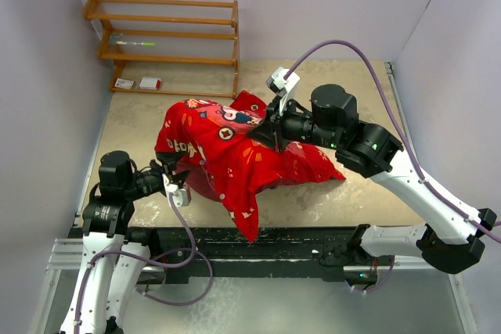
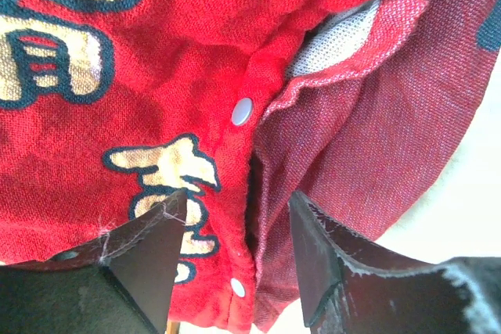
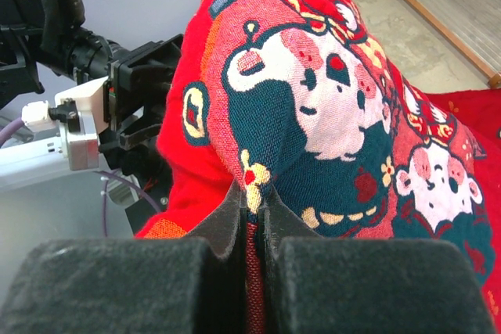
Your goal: Remove the pillowcase from the pillow
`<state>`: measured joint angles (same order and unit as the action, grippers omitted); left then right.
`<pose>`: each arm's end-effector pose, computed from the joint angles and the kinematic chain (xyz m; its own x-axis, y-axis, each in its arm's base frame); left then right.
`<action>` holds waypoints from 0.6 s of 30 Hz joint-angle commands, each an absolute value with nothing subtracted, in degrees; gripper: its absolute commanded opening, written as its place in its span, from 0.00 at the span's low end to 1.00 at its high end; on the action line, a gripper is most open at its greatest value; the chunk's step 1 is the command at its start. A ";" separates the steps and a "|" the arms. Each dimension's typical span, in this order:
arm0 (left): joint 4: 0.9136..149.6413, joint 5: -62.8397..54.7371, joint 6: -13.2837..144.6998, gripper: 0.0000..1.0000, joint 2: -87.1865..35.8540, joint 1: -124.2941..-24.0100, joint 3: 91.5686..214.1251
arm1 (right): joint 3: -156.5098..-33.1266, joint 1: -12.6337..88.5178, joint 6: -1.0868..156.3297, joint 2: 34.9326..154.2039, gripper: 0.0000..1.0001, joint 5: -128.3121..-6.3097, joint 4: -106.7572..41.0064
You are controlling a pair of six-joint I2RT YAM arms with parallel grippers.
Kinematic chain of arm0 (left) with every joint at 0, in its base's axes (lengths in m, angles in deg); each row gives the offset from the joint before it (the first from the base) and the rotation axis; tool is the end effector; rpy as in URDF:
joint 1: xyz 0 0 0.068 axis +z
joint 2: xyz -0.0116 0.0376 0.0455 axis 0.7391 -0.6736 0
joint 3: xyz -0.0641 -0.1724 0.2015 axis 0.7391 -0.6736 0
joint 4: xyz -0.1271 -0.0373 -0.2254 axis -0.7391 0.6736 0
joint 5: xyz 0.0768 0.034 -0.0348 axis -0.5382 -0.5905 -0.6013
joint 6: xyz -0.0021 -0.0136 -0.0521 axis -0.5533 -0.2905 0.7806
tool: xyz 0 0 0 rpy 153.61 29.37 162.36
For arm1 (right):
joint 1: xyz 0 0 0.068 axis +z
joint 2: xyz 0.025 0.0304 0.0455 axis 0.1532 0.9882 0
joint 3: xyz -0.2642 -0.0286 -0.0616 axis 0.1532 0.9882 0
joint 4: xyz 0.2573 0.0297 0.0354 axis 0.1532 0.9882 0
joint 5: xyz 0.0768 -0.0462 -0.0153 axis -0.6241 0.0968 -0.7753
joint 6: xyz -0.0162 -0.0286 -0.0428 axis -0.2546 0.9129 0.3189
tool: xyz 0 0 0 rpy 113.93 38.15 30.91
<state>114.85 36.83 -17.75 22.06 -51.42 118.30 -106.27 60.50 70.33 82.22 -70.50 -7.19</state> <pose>0.1014 -0.0335 0.2926 0.5335 0.5879 -0.6080 0.6599 0.1604 0.7341 0.1471 0.1971 0.4786 -0.2989 0.0079 -0.9543 -0.8384 0.4754 0.2666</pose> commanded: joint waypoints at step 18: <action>102.34 32.12 -18.06 0.48 21.70 -51.26 112.54 | -110.92 60.49 66.72 79.72 0.00 -75.55 -20.38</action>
<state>109.50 33.71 -18.19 21.73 -51.42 114.81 -106.27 60.50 68.40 82.22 -72.60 -7.23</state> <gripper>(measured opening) 0.509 0.027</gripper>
